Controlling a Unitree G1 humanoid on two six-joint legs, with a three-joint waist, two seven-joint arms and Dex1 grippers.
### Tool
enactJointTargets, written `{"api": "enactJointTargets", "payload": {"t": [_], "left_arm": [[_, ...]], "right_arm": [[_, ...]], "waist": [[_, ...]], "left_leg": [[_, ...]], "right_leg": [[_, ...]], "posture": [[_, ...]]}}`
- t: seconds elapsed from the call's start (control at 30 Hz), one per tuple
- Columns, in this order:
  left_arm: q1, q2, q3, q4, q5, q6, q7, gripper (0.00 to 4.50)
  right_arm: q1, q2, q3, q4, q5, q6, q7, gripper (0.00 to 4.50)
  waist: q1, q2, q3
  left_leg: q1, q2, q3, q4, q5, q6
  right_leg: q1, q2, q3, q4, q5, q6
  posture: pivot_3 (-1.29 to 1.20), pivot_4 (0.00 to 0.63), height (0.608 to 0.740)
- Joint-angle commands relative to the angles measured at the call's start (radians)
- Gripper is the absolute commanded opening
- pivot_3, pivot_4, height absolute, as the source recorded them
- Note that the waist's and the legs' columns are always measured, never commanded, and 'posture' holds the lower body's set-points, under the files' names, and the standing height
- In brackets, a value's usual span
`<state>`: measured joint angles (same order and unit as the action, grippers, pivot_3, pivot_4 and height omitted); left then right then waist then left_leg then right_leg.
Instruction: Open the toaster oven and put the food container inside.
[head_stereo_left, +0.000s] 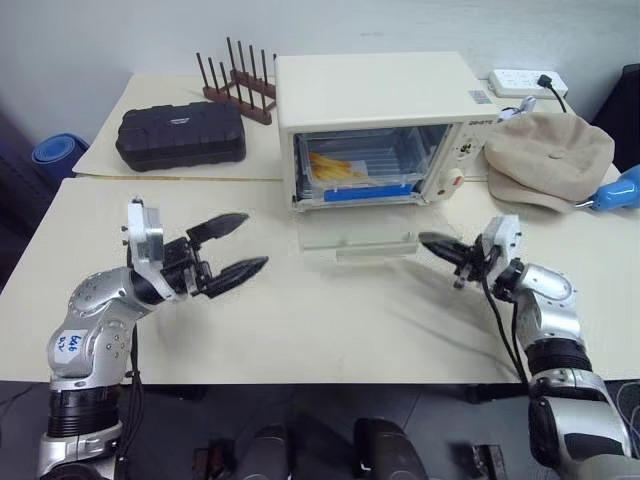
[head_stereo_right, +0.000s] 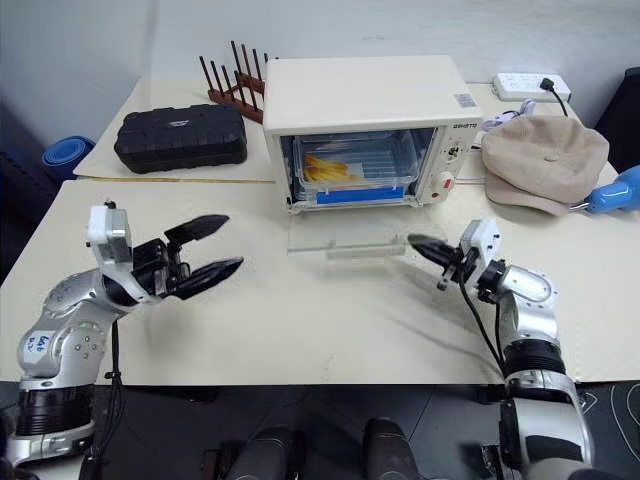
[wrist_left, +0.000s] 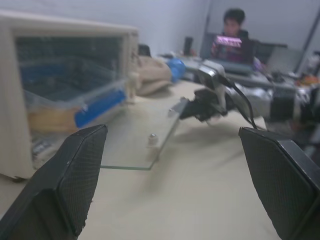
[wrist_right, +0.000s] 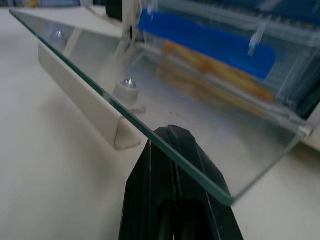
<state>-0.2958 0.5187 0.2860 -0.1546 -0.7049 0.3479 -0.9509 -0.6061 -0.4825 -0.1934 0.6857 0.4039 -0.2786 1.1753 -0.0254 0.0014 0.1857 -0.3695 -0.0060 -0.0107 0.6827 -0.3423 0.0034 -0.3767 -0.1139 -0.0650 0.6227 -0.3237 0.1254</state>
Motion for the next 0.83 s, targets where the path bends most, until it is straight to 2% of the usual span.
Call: {"api": "enactJointTargets", "payload": {"t": [0.03,0.17,0.27,0.3,0.37,0.6,0.73,0.83], "left_arm": [[-0.03,-0.039,0.059,-0.034,-0.017,-0.015,0.14,4.47],[-0.05,-0.09,0.095,0.001,0.006,-0.038,0.268,4.47],[-0.008,-0.038,0.05,0.02,0.066,-0.077,0.186,4.47],[0.012,-0.011,0.029,0.022,0.104,-0.1,0.155,4.49],[0.056,0.05,-0.009,0.028,0.168,-0.143,0.091,4.5],[0.2,0.187,-0.02,0.114,0.295,-0.328,-0.057,4.5],[0.257,0.202,-0.012,0.121,0.306,-0.373,-0.069,4.5],[0.277,0.195,-0.006,0.098,0.287,-0.328,-0.043,4.5]], "right_arm": [[-0.043,0.031,-0.091,-0.117,0.099,0.04,-0.112,0.0],[-0.065,0.065,-0.122,-0.247,0.159,0.122,-0.206,0.0],[-0.021,0.016,-0.081,-0.358,0.167,0.22,-0.156,0.0],[0.008,-0.017,-0.059,-0.394,0.154,0.235,-0.111,0.17],[0.072,-0.089,-0.019,-0.469,0.135,0.265,-0.024,0.59],[0.327,-0.257,0.0,-0.648,0.157,0.315,0.165,2.91],[0.428,-0.269,-0.024,-0.625,0.135,0.276,0.162,4.34],[0.451,-0.244,-0.043,-0.557,0.124,0.25,0.126,4.46]], "waist": [[0.0,0.0,0.0],[0.001,0.0,0.0],[0.001,0.0,0.0],[0.002,0.0,0.0],[0.005,0.001,0.0],[0.019,0.001,0.0],[0.024,0.001,0.0],[0.024,0.001,0.0]], "left_leg": [[0.0,0.0,0.0,0.0,0.0,0.0],[0.0,0.0,-0.001,0.0,0.0,0.0],[0.0,0.0,-0.001,-0.001,0.0,0.0],[0.0,-0.001,-0.001,-0.001,0.0,0.0],[0.0,-0.001,-0.001,-0.002,0.0,0.0],[0.0,-0.001,0.001,-0.002,-0.001,0.001],[0.0,0.0,0.002,-0.002,-0.001,0.001],[0.001,0.0,0.002,-0.001,-0.001,0.001]], "right_leg": [[0.0,0.0,0.0,0.0,0.0,0.0],[0.0,0.001,-0.001,0.001,0.0,0.0],[0.0,0.001,-0.001,0.001,0.0,0.0],[0.0,0.001,-0.001,0.001,0.0,0.0],[0.0,0.001,-0.001,0.0,0.0,0.0],[0.0,0.001,0.0,-0.002,0.0,0.0],[0.0,-0.001,0.001,-0.003,0.0,0.0],[0.0,-0.003,0.002,-0.003,0.0,0.0]], "posture": [[0.0,0.15,0.74],[0.0,0.15,0.74],[0.0,0.15,0.74],[0.0,0.15,0.74],[0.0,0.15,0.74],[0.0,0.15,0.74],[0.0,0.15,0.74],[0.0,0.15,0.74]]}}
